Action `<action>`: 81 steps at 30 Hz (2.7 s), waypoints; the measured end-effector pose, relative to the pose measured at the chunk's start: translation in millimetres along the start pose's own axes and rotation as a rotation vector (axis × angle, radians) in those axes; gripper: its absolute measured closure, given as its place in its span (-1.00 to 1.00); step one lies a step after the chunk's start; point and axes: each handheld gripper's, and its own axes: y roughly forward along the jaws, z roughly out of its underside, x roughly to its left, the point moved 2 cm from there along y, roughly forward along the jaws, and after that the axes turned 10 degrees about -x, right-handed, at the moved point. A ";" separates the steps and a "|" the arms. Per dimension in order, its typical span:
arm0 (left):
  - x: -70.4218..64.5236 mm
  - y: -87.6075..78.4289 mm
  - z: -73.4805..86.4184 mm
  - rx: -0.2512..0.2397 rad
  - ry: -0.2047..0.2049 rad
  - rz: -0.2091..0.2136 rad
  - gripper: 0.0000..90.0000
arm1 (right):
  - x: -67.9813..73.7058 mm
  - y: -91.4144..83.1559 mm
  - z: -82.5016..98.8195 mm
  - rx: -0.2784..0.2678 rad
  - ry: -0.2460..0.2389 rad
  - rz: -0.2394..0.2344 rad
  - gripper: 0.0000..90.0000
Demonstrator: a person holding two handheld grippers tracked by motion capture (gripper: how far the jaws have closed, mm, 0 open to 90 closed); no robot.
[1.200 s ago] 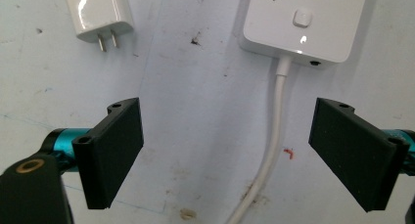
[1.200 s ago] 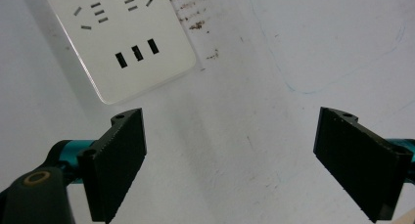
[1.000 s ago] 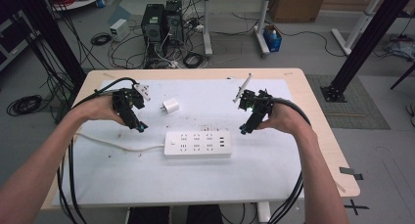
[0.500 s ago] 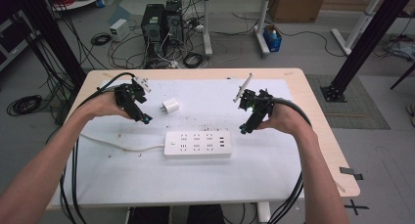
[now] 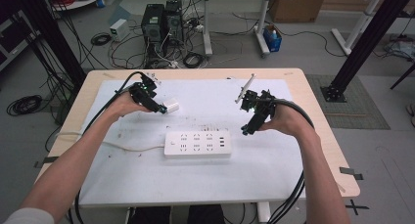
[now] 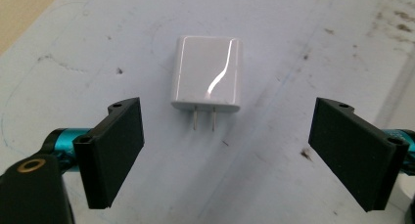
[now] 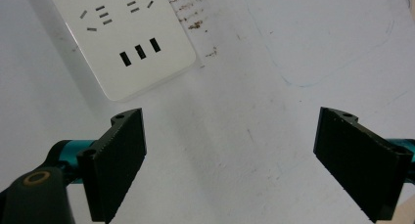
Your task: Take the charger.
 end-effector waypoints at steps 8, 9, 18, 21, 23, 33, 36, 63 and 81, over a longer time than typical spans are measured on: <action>6.5 18.4 2.1 -0.049 -0.022 -0.054 -0.70 | 2.0 3.6 -2.9 0.005 0.003 -0.003 -0.74; 7.9 20.2 2.8 -0.053 -0.029 -0.058 -0.70 | 2.1 4.2 -2.9 0.006 0.002 -0.004 -0.74; 9.6 33.4 6.4 -0.065 -0.056 -0.049 -0.68 | 0.0 5.4 -1.1 0.020 0.016 0.007 -0.74; 10.7 36.7 7.5 -0.067 -0.067 -0.050 -0.67 | -0.9 5.9 -1.2 0.015 0.016 0.009 -0.74; 11.2 37.3 7.7 -0.069 -0.073 -0.048 -0.67 | -0.8 6.2 -1.3 0.016 0.017 0.006 -0.74; 13.5 41.7 9.9 -0.071 -0.083 -0.013 -0.60 | -1.6 8.0 -2.3 0.016 0.018 0.004 -0.74; 12.4 43.9 10.9 -0.056 -0.068 -0.009 -0.60 | -1.6 8.6 -2.2 0.019 0.019 0.004 -0.74; 11.0 50.0 13.6 -0.045 -0.058 0.027 -0.11 | -4.1 8.9 -1.5 0.019 0.020 0.008 -0.74; -3.9 27.2 -2.8 -0.099 0.052 0.009 -0.05 | -2.4 3.8 -2.2 0.013 0.039 0.022 -0.74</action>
